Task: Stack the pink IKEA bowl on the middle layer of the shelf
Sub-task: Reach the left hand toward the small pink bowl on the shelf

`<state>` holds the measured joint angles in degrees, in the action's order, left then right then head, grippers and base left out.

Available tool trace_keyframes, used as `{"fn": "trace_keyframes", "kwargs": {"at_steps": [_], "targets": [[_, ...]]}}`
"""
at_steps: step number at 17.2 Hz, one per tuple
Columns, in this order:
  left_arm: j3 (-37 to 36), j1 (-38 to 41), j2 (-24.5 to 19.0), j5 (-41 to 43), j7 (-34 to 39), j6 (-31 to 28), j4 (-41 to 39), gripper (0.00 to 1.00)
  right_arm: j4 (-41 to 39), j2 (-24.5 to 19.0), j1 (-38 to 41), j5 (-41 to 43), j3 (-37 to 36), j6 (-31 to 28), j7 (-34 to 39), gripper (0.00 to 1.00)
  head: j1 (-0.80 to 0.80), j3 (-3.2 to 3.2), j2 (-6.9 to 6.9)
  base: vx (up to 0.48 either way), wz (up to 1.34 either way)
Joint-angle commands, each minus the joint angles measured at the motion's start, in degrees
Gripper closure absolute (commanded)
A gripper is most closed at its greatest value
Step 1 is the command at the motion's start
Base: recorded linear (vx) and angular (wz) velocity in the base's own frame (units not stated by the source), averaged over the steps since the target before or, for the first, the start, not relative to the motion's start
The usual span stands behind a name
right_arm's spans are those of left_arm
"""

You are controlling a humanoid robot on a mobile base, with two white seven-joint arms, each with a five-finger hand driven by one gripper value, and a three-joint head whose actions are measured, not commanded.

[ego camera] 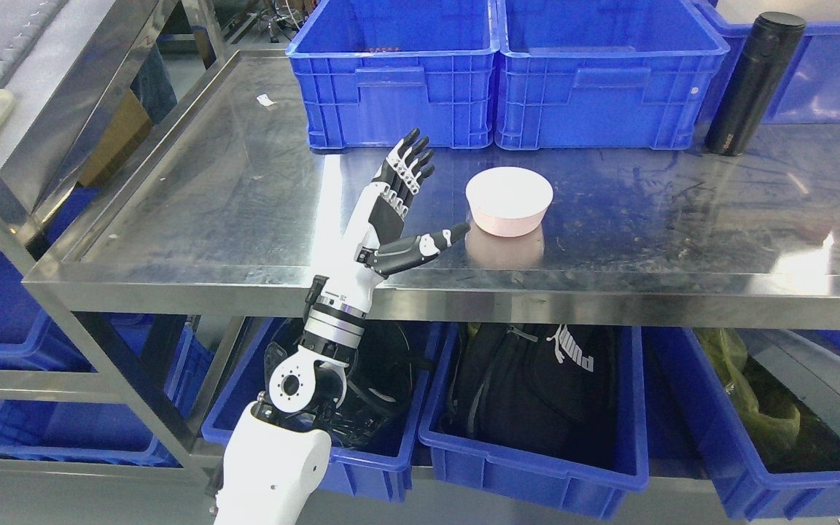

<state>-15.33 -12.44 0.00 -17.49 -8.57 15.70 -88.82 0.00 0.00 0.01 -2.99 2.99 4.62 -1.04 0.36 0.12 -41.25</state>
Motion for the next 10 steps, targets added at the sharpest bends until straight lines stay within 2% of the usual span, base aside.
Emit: {"fn": "trace_keyframes", "kwargs": {"at_steps": [1, 3, 5, 7, 10], "targets": [[0.5, -0.2, -1.0, 0.0, -0.1, 0.2, 0.2, 0.0, -1.0, 1.0, 0.2, 0.0, 0.0, 0.0, 0.0, 0.0, 0.0, 0.0, 0.0, 0.001, -0.13], [2.0, -1.3, -1.4, 1.9, -0.1, 0.3, 0.2, 0.0, -1.0, 1.0, 0.2, 0.0, 0.0, 0.0, 0.0, 0.0, 0.0, 0.0, 0.0, -0.002, -0.07], [2.3, -4.7, -6.1, 11.0, -0.8, -0.2, 0.6, 0.0, -1.0, 1.0, 0.2, 0.0, 0.0, 0.0, 0.0, 0.0, 0.0, 0.0, 0.0, 0.0, 0.02], [2.3, -10.5, -10.3, 28.9, -7.6, -1.8, 1.5, 0.0, -1.0, 1.0, 0.2, 0.0, 0.0, 0.0, 0.0, 0.0, 0.0, 0.0, 0.0, 0.002, 0.03], [1.8, -19.7, -15.4, 58.7, -25.8, -1.7, 3.2, 0.0, -1.0, 1.0, 0.2, 0.0, 0.0, 0.0, 0.0, 0.0, 0.0, 0.0, 0.0, 0.0, 0.0]]}}
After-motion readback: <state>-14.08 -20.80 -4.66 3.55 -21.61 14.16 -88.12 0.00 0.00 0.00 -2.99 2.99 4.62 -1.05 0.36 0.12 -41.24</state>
